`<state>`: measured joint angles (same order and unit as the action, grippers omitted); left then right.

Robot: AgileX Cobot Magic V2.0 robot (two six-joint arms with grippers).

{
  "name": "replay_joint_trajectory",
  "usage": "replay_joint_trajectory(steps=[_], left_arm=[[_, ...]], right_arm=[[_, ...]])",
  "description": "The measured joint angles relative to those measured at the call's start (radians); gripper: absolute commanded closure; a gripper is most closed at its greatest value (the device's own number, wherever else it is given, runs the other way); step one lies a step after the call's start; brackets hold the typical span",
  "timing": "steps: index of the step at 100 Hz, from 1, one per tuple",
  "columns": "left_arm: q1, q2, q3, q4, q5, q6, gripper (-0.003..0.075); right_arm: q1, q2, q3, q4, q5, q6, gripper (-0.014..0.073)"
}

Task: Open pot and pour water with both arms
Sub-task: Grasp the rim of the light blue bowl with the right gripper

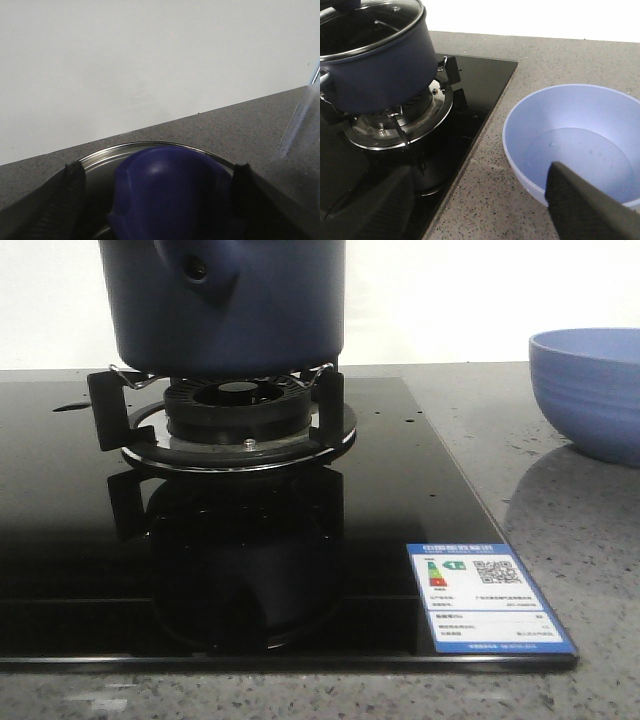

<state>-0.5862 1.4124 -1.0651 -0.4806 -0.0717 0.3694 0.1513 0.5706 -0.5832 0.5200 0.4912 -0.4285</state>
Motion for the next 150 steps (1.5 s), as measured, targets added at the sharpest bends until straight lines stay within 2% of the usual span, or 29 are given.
replay_joint_trajectory(steps=[17,36,48,84,111,123,137,150], left_arm=[[0.0,0.006,0.0,0.006,0.0,0.0,0.019],[-0.001,0.008,-0.003,0.009,0.0,0.0,0.0338],[-0.002,0.008,-0.005,0.009,0.0,0.0,0.0394],[-0.002,0.006,-0.005,0.009,0.003,0.0,0.0395],[-0.002,-0.074,-0.005,0.018,0.025,0.0,0.0395],[-0.002,-0.124,-0.005,0.051,0.025,0.0,0.0395],[0.003,-0.176,-0.005,0.094,0.022,0.0,0.0395],[0.057,-0.214,-0.005,0.107,0.029,0.0,0.0395]], right_arm=[[0.0,0.0,0.0,0.0,0.0,0.0,0.0092],[0.0,0.0,0.0,0.0,0.0,0.0,0.0092],[0.0,0.0,0.0,0.0,0.0,0.0,0.0092],[0.0,0.0,0.0,0.0,0.007,0.0,0.0092],[0.0,0.005,-0.007,0.0,0.041,0.0,0.0113],[-0.008,0.047,-0.06,0.0,0.085,0.002,0.0162],[-0.054,0.159,-0.166,0.0,0.172,0.03,0.0162],[-0.13,0.308,-0.306,-0.012,0.283,0.057,0.0162]])
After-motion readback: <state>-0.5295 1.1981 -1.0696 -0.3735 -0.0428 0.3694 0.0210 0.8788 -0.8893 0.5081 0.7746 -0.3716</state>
